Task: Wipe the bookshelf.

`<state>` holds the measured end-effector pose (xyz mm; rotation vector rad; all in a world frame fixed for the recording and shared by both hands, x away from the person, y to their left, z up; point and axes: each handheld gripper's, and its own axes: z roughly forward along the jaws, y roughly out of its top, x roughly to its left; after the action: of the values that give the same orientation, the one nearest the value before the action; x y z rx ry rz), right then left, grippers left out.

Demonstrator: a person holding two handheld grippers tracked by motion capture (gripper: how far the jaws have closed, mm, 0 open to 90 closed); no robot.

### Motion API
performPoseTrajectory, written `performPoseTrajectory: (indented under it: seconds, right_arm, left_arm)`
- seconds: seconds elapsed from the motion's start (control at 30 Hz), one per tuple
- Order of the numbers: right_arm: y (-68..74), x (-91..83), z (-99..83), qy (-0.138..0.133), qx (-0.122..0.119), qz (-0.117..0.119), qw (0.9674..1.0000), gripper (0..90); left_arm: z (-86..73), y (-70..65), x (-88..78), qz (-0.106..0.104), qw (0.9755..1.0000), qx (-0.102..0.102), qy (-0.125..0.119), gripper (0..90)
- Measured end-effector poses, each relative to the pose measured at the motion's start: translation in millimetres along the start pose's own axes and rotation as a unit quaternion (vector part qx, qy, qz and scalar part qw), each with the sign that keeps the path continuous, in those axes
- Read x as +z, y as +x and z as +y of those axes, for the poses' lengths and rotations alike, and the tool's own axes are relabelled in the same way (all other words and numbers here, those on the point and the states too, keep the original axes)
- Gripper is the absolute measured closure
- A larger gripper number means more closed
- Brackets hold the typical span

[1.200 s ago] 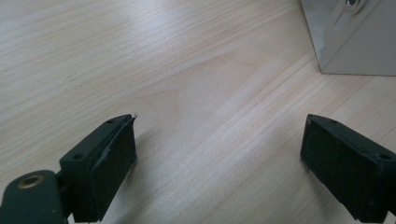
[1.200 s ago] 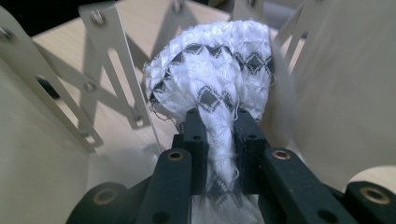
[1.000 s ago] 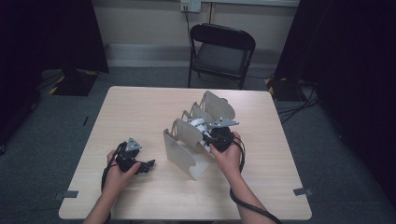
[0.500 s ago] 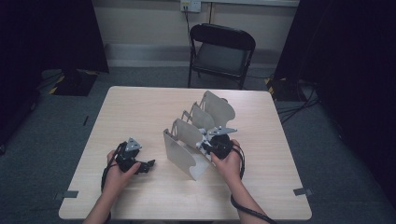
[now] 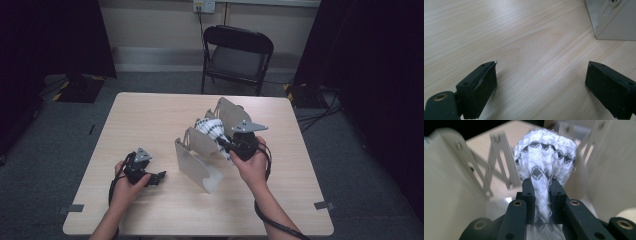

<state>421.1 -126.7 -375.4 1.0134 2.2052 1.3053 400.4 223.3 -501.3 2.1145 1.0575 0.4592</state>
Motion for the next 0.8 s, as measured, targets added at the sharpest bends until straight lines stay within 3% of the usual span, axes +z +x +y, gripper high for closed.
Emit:
performPoseTrajectory:
  seconds: [0.13,0.27,0.4,0.63,0.8]
  right_arm:
    - [-1.7,1.8,14.4,-0.013,-0.007,-0.006,0.9999,78.1]
    - [-3.5,18.7,9.8,0.008,-0.007,-0.018,0.9998,78.2]
    - [-8.0,32.8,-6.2,0.027,0.018,-0.025,0.9992,78.2]
    - [-19.5,42.6,-34.6,0.061,0.032,-0.042,0.9967,78.2]
    - [-17.8,46.5,-46.3,0.073,0.032,-0.041,0.9960,78.2]
  left_arm:
    - [0.0,0.1,0.0,0.000,1.0000,0.000,0.000,10.1]
    - [0.1,0.3,-0.1,-0.001,1.0000,0.001,0.001,10.0]
    - [0.2,0.6,0.0,-0.003,1.0000,0.001,0.001,10.0]
    - [0.2,0.9,0.0,-0.002,1.0000,0.003,0.002,10.0]
    - [0.2,0.8,0.0,-0.002,1.0000,0.002,0.001,9.9]
